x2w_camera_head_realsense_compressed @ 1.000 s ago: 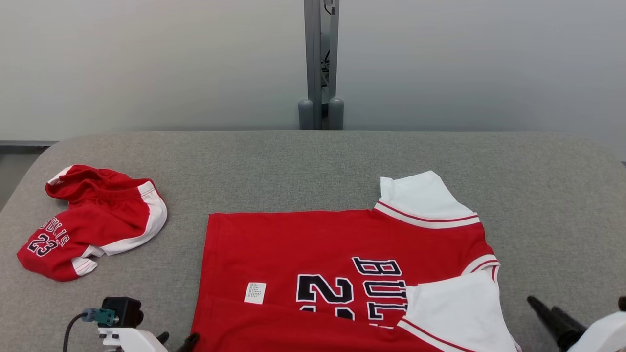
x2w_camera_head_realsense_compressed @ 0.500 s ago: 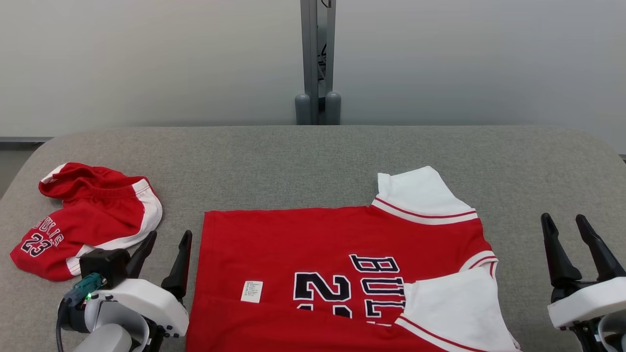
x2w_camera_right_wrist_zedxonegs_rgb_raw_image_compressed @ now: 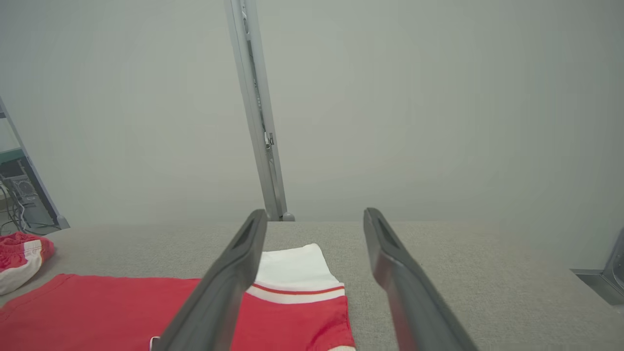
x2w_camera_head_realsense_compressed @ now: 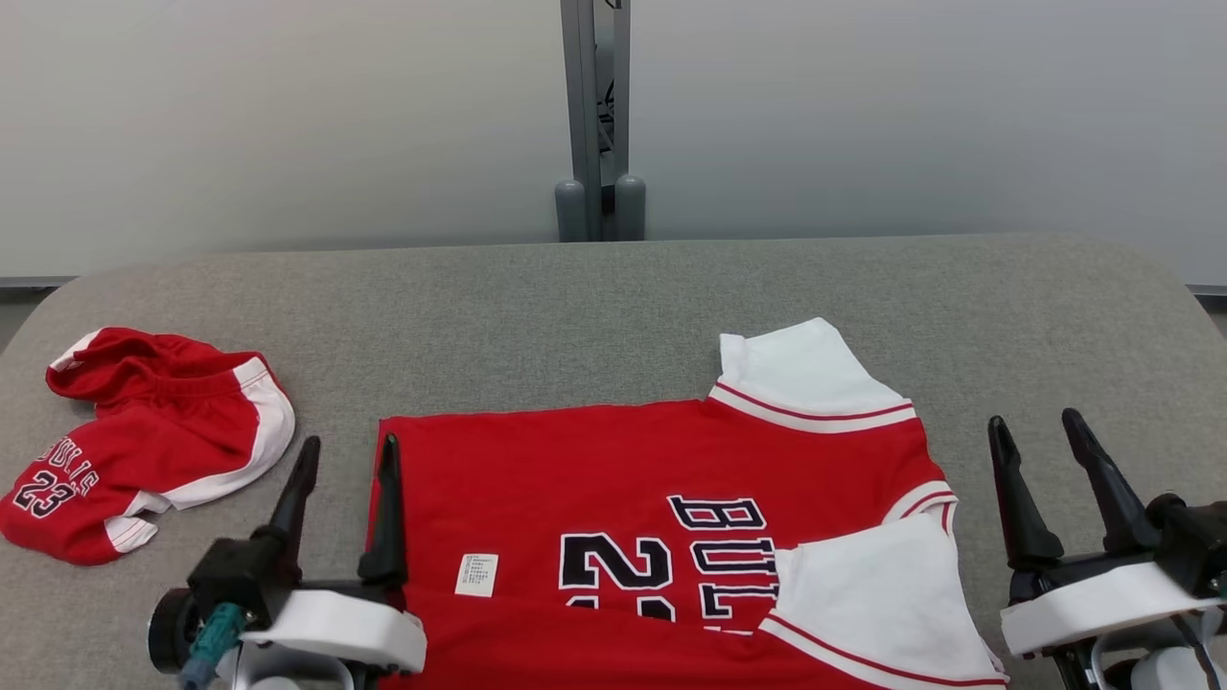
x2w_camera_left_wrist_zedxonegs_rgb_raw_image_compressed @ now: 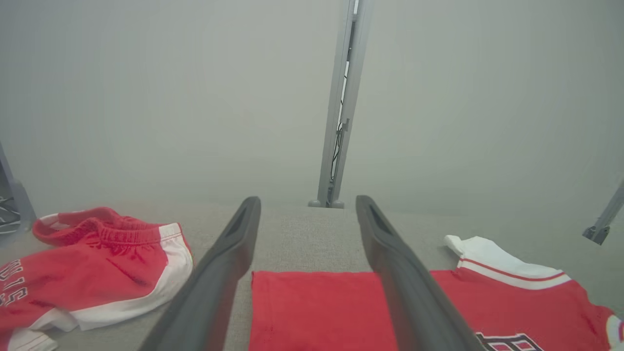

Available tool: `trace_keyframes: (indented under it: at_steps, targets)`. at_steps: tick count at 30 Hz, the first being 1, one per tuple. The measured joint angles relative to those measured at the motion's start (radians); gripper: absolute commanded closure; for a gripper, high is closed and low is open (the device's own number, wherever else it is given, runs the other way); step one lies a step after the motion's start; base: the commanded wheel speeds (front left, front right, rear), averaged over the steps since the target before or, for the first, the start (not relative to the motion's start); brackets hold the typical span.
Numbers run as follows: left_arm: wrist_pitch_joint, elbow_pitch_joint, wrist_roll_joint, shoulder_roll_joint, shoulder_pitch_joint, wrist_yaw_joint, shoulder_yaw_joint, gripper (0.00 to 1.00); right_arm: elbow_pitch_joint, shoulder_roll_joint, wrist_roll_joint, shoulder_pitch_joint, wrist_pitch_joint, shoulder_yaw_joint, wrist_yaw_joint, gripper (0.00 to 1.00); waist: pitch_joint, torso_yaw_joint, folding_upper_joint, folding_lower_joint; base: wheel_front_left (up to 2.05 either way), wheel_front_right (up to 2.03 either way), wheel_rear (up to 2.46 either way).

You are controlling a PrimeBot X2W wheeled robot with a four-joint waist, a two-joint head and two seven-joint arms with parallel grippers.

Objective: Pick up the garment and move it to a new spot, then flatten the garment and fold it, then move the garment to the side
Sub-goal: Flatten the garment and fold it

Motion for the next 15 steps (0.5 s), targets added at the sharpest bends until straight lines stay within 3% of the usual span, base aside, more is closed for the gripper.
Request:
trace_keyframes:
  at_steps: [5, 12, 15]
  targets:
    - [0.0, -0.014, 0.108, -0.081, 0.06, -0.081, 0.096, 0.0, 0.013, 0.032, -0.024, 0.017, 0.0, -0.025, 0.0, 0.0, 0.002, 0.005, 0.0, 0.0, 0.0, 0.0, 0.0]
    - [0.0, 0.0, 0.181, -0.117, 0.075, -0.159, 0.153, 0.0, 0.027, 0.045, -0.027, 0.02, 0.0, -0.049, 0.0, 0.0, 0.009, 0.023, 0.0, 0.0, 0.0, 0.0, 0.0]
    - [0.0, 0.005, 0.181, -0.118, 0.075, -0.17, 0.163, 0.0, 0.031, 0.045, -0.027, 0.02, 0.0, -0.051, 0.0, 0.0, 0.01, 0.028, 0.0, 0.0, 0.0, 0.0, 0.0]
